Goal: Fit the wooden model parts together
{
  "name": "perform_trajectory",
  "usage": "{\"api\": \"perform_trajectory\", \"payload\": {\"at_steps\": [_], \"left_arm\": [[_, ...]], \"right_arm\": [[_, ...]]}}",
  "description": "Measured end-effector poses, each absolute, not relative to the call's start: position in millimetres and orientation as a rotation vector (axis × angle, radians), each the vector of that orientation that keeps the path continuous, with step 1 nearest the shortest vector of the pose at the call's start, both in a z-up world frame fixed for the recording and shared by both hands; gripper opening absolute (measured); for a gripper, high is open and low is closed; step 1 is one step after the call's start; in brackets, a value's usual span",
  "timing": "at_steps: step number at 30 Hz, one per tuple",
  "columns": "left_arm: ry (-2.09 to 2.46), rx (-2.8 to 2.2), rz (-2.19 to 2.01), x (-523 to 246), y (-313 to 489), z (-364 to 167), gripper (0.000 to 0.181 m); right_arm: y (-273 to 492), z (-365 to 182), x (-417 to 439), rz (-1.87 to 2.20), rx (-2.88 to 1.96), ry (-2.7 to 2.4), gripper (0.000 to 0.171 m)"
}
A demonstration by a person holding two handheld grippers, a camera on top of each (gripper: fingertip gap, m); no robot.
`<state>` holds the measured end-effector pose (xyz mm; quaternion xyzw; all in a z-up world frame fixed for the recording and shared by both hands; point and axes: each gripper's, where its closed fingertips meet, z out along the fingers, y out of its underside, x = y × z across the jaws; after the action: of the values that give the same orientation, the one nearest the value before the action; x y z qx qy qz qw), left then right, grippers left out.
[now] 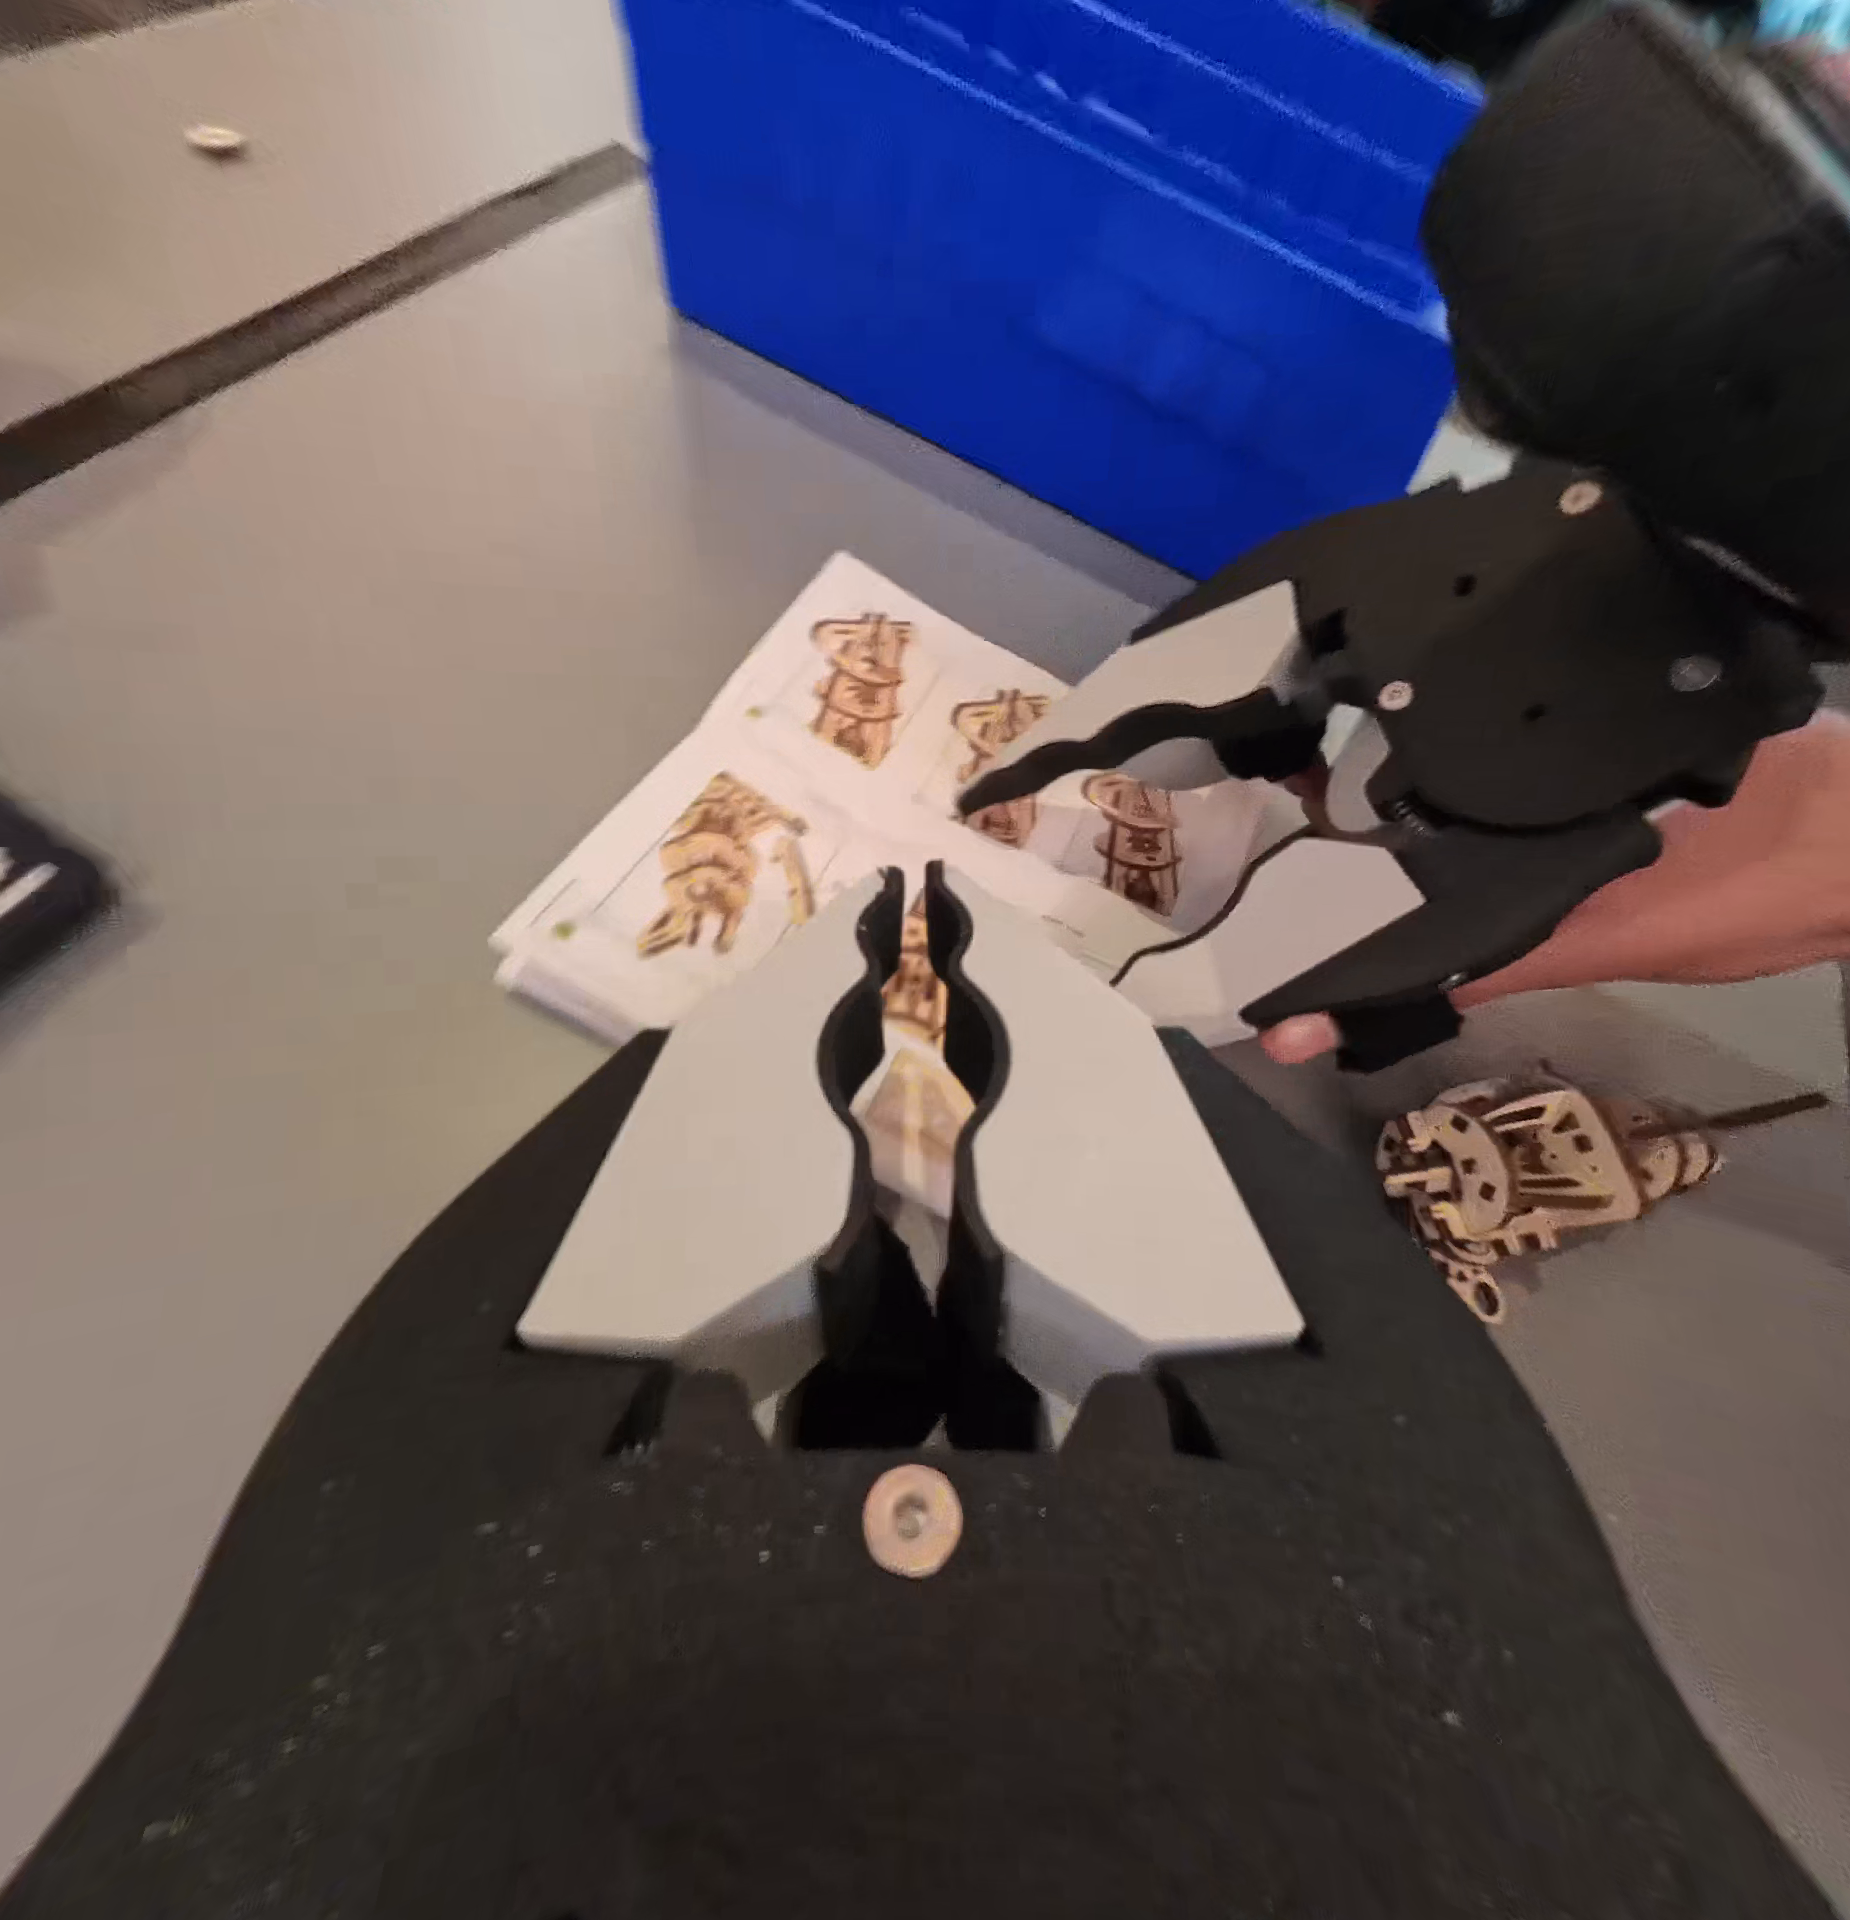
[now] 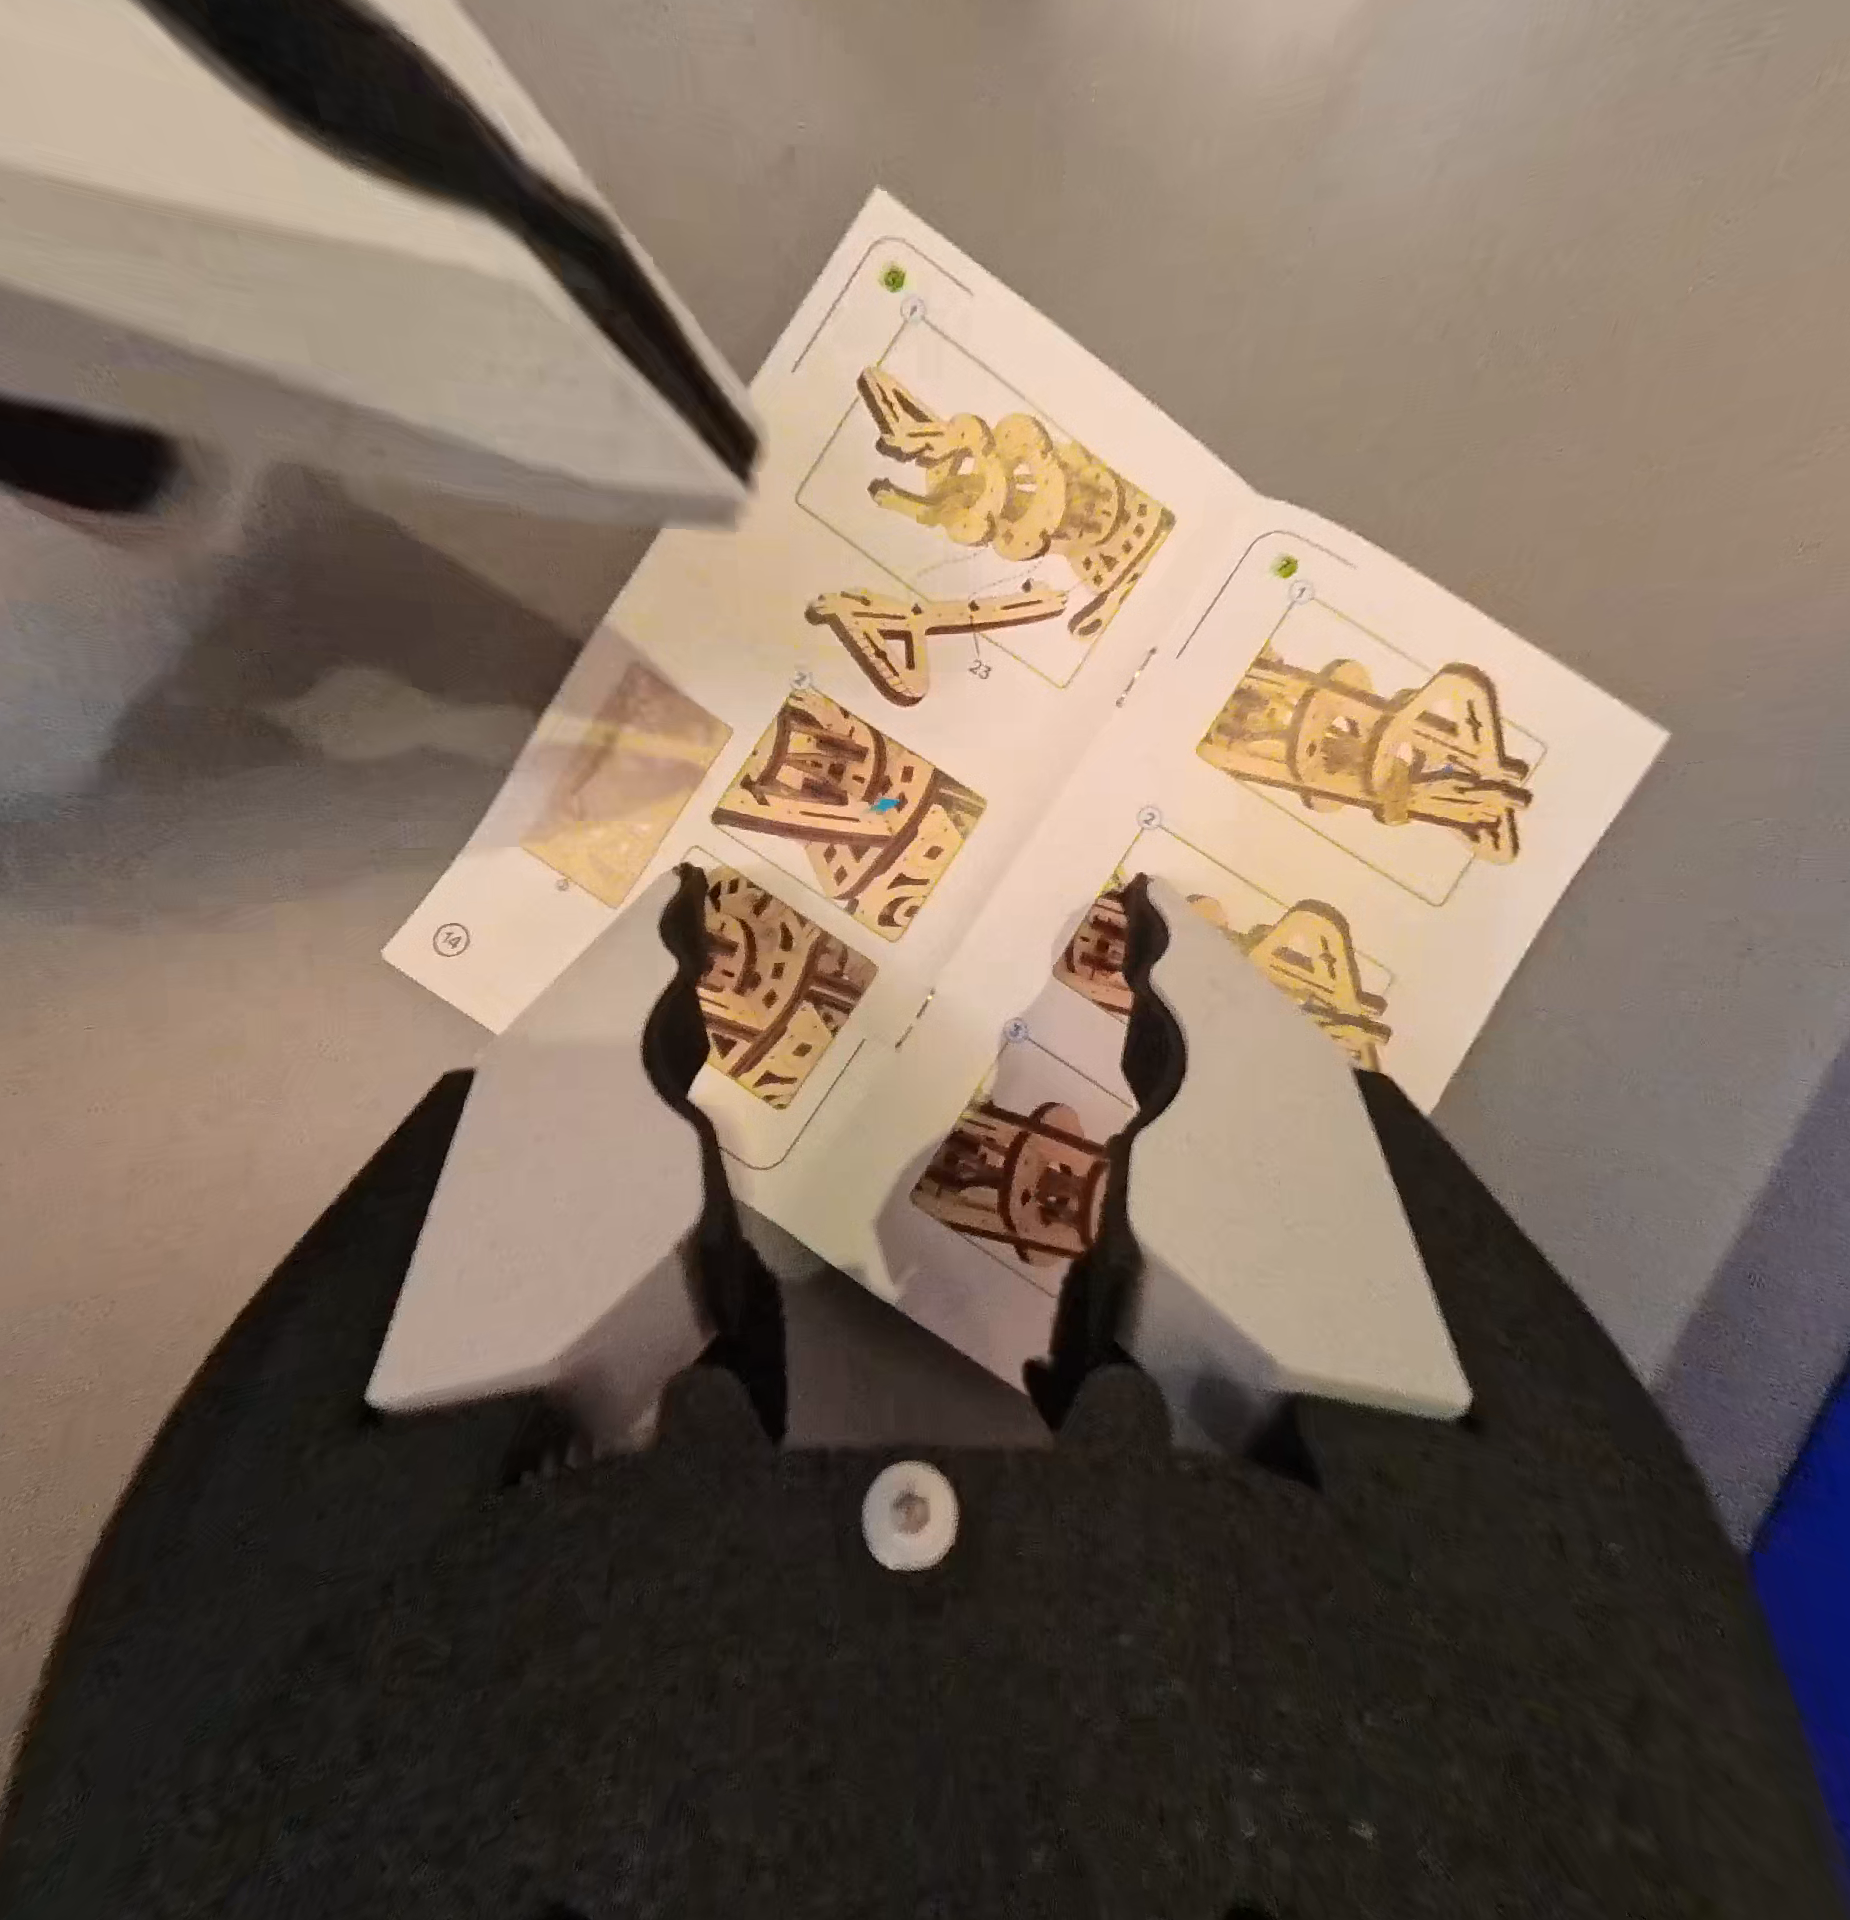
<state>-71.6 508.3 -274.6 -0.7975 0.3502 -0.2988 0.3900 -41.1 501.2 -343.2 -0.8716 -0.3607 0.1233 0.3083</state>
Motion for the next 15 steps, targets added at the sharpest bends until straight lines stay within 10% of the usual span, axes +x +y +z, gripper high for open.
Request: {"api": "perform_trajectory", "payload": {"at_steps": [1,15], "left_arm": [[0.967,-2.045,-0.746,-60.4,507.5,-283.0,0.0],[1.038,-2.162,-0.557,-81.4,529.6,-341.5,0.0]], "right_arm": [[501.4,-342.8,-40.8,0.33,-2.297,-0.947,0.08],[501.8,-343.7,-40.3,0.366,-2.19,-0.888,0.081]]}}
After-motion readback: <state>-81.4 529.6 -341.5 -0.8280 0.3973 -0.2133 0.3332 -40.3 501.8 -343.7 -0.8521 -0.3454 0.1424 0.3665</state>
